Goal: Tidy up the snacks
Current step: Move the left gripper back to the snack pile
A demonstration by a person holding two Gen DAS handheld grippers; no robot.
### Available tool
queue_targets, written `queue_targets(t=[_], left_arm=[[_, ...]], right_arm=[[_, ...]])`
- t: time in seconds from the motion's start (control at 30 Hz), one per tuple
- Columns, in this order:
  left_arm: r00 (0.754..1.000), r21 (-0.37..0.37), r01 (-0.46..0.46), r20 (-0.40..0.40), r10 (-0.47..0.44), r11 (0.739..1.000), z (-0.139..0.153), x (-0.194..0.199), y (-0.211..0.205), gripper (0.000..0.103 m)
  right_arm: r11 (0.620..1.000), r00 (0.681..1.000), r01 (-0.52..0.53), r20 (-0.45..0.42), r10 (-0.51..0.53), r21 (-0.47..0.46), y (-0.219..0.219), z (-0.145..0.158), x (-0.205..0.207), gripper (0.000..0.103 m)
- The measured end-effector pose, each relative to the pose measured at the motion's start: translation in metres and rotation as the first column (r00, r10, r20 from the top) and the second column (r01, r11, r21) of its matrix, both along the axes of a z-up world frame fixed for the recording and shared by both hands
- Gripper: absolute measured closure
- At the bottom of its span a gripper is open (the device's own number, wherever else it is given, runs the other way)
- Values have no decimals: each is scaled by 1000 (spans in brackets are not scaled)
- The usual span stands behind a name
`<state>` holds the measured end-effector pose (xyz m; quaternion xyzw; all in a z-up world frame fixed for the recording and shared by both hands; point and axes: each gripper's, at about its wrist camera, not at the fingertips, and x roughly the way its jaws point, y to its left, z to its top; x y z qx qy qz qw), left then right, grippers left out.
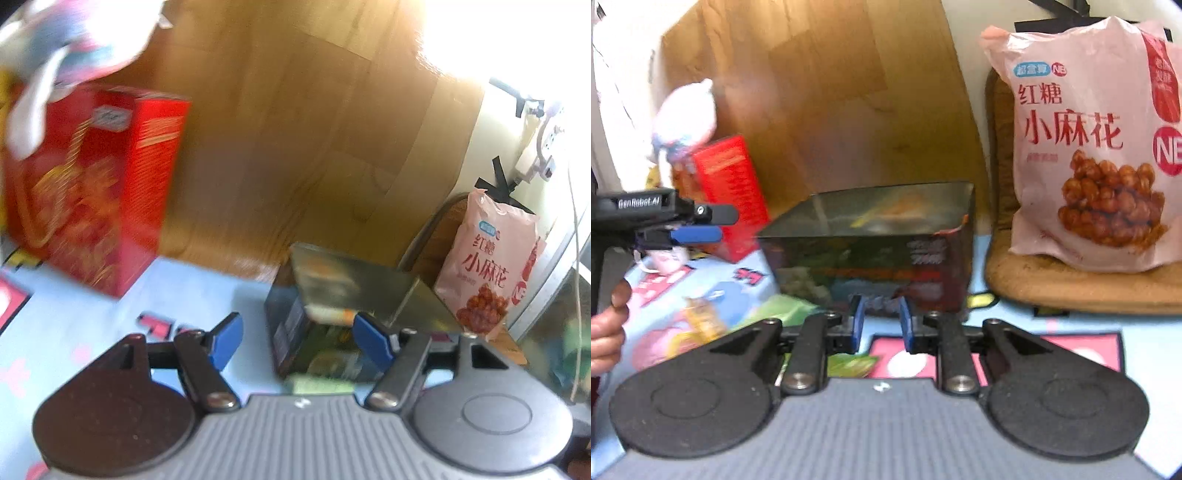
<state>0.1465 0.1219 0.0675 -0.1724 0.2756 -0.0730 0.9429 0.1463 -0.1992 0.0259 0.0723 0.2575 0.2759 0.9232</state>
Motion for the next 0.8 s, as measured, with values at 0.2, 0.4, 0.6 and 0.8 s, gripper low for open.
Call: queue_targets(t=[0.2, 0.4, 0.6, 0.8], left_arm=[[996, -60, 0, -86, -5, 998, -26, -29, 13, 35], [970, -151, 134, -183, -160, 980, -52, -30, -16, 38], [963, 6, 227, -147, -224, 974, -52, -62, -63, 36], [977, -14, 193, -94, -194, 981, -37, -87, -52, 31]], right_arm=[[997, 996, -80, -29, 80, -7, 37, -5, -8, 70], [995, 978, -101, -183, 99, 0, 47, -24, -1, 59], [983, 986, -149, -92, 140, -109, 38, -27, -65, 60], [998, 996, -49, 73, 52, -47, 10, -20, -109, 57]])
